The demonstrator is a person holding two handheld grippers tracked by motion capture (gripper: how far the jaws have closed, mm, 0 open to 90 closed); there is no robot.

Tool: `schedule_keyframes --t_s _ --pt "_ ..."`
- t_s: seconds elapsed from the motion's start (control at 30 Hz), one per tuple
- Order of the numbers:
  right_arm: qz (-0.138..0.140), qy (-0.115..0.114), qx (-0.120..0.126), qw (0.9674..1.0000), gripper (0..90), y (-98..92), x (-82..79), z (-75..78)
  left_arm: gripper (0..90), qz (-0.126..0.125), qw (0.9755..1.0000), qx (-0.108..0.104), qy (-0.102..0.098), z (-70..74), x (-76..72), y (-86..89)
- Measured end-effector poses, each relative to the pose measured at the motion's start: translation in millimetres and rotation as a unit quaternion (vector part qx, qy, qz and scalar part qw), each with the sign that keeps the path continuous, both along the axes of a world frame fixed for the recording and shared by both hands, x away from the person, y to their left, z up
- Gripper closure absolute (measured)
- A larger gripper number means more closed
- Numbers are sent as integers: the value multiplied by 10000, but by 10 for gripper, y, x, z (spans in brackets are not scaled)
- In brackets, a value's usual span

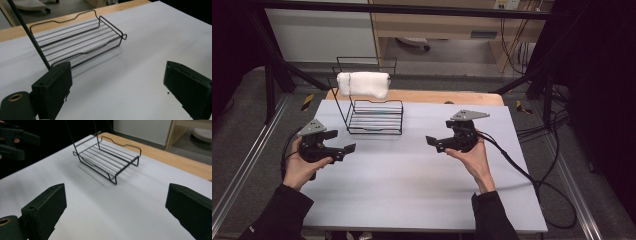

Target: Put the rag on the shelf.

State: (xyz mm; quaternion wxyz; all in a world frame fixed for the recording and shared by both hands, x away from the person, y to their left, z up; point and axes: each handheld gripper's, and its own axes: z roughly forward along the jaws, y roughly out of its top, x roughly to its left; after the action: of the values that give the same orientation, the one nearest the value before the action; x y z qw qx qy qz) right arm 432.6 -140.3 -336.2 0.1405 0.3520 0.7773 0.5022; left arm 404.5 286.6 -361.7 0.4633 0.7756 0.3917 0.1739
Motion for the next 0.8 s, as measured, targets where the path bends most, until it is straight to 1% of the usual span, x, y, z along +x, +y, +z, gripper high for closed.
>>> schedule_keyframes --t_s 0.1,0.2,0.27,0.37,0.47,0.57,0.6,0.67,0.7,0.77,0.8 --pt "16 37 12 10000 30 -124 -67 -128 81 -23 10000 -36 79 -130 -55 -8" --pt "-2 54 -81 10000 24 -244 -133 -276 81 -55 9999 -76 117 -247 -111 -2" --pt "-32 141 -70 9999 24 -331 -171 -375 81 -92 9999 -75 121 -316 -148 1" --pt "-114 271 -58 9996 22 -456 -223 -508 83 -125 9998 -10 143 -406 -194 10" --pt "-208 386 -115 9990 19 -576 -273 -619 86 -115 9998 -52 177 -489 -228 30" --pt "-279 481 -147 9983 19 -691 -326 -705 87 -153 9997 18 193 -564 -253 49" --pt "-289 482 -153 9983 19 -730 -342 -732 87 -170 9996 37 211 -586 -261 52" --pt "-312 493 -163 9982 19 -802 -383 -784 87 -227 9994 132 209 -620 -281 58" --pt "-327 538 -156 9979 19 -836 -408 -808 87 -230 9994 179 205 -633 -293 62" --pt "-342 533 -176 9978 19 -908 -449 -868 87 -233 9993 202 209 -656 -310 70" --pt "-358 577 -176 9975 19 -943 -473 -897 88 -233 9993 191 223 -668 -315 72"
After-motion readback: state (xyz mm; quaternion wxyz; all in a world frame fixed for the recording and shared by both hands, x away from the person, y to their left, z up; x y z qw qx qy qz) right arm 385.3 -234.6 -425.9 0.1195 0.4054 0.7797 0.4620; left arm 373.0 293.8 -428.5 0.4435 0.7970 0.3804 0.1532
